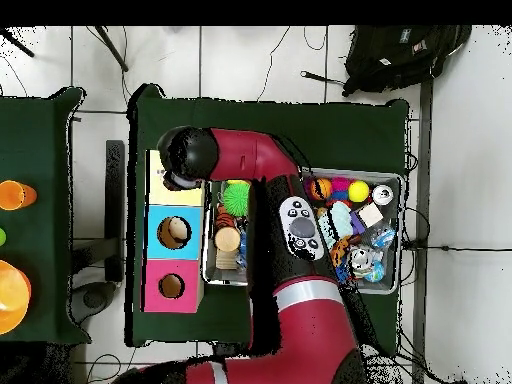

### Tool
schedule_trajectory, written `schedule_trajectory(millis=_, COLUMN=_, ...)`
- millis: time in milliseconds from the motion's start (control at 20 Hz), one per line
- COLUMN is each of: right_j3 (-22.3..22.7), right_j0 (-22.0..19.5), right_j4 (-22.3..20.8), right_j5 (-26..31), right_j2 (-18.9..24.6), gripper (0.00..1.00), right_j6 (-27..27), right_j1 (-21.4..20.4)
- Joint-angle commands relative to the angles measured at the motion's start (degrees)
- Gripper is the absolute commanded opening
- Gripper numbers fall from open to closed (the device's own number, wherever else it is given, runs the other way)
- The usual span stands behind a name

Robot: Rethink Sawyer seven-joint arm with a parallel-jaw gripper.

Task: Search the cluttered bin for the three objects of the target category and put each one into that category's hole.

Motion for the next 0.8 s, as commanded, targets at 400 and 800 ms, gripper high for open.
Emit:
schedule_trajectory(millis=400, right_j3=7.0, right_j0=0.48, right_j4=-1.5, right_j5=1.58, right_j2=2.34, gripper=0.0, right_j6=-0.13, right_j1=-2.08)
schedule_trajectory(millis=800, right_j3=6.8, right_j0=1.56, right_j4=0.85, right_j5=5.48, right_j2=2.36, gripper=0.0, right_j6=2.28, right_j1=-4.91)
